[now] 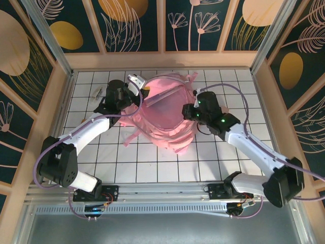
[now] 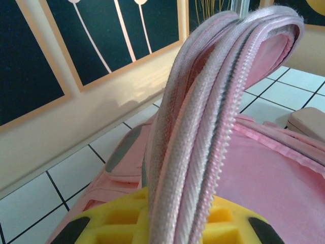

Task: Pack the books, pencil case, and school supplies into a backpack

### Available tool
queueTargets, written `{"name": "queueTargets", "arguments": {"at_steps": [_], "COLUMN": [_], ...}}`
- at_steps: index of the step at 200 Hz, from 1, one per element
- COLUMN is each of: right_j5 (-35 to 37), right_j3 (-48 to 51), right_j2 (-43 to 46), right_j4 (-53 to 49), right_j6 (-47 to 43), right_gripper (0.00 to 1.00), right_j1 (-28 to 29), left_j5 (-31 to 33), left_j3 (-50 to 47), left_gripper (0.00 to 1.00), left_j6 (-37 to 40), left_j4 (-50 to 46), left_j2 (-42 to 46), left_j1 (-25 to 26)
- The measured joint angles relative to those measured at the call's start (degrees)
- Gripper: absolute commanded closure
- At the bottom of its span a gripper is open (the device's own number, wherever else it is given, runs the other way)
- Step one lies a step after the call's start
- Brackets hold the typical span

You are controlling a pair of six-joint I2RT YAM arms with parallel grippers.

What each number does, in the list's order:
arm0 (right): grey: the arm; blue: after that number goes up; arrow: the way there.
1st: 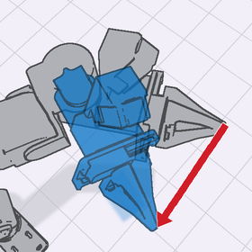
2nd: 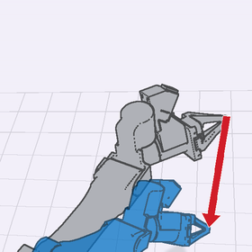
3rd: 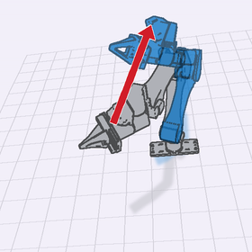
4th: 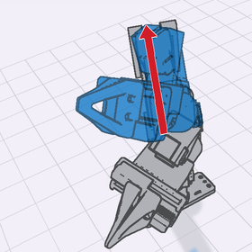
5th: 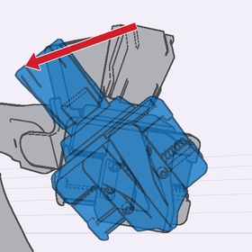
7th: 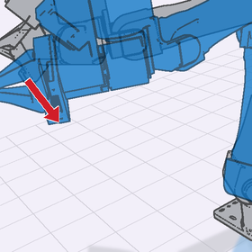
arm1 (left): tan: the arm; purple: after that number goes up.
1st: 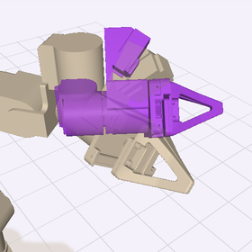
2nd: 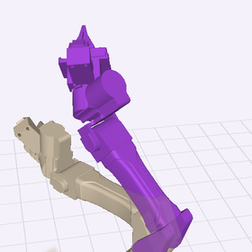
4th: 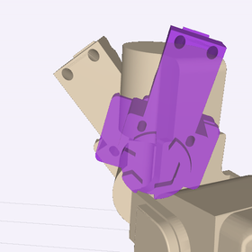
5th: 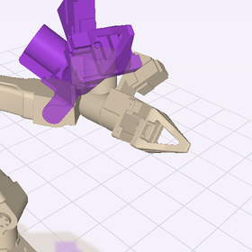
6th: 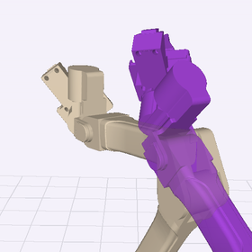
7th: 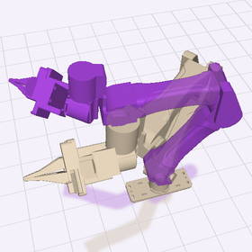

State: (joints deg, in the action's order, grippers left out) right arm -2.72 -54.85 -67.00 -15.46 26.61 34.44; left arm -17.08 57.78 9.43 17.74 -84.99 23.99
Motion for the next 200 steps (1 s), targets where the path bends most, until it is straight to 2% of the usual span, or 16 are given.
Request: {"name": "queueTargets", "arguments": {"at_steps": [14,44,54,76,82,89,92,109,123,156,200], "right_j5": [0.04,-3.74,-5.25,-8.46,-9.75,-11.13,-11.76,-15.76,-18.80,-21.64,-23.50], "right_j3": [0.98,1.84,2.27,6.12,7.74,9.57,10.32,12.81,11.67,-0.48,-13.22], "right_j2": [3.48,7.69,7.41,3.93,2.05,-0.37,-1.38,-10.84,-19.63,-41.72,-60.67], "right_j4": [1.01,2.64,4.22,12.33,15.65,19.87,21.88,32.96,40.06,54.21,71.43], "right_j6": [-2.95,-10.60,-12.98,-19.41,-21.05,-23.04,-24.50,-30.91,-35.17,-40.37,-42.77], "right_gripper": [0.83,0.65,0.56,0.45,0.39,0.22,0.20,0.19,0.19,0.19,0.20], "right_j1": [0.66,3.02,5.49,13.99,16.59,19.26,20.31,25.59,27.74,29.75,31.82], "left_j5": [0.00,-0.02,-0.22,-1.14,-1.40,-2.03,-2.25,-3.21,-3.65,-5.20,-6.49], "left_j3": [0.02,0.72,1.38,3.04,3.50,4.24,4.63,6.58,7.69,9.09,12.35], "left_gripper": [1.00,1.00,1.00,1.00,1.00,1.00,1.00,1.00,1.00,1.00,1.00], "left_j6": [0.02,0.46,1.05,2.45,2.99,4.13,4.52,6.99,8.22,8.96,9.03], "left_j4": [-0.02,-1.42,-2.19,-4.24,-4.76,-5.75,-6.10,-8.09,-8.98,-9.05,-9.77], "left_j2": [-0.04,-0.07,-0.15,-0.28,-0.31,-0.42,-0.48,-1.20,-2.03,-4.44,-7.08], "left_j1": [-0.04,-0.15,-0.35,-1.79,-2.27,-2.84,-3.06,-3.72,-3.98,-4.37,-4.90]}}
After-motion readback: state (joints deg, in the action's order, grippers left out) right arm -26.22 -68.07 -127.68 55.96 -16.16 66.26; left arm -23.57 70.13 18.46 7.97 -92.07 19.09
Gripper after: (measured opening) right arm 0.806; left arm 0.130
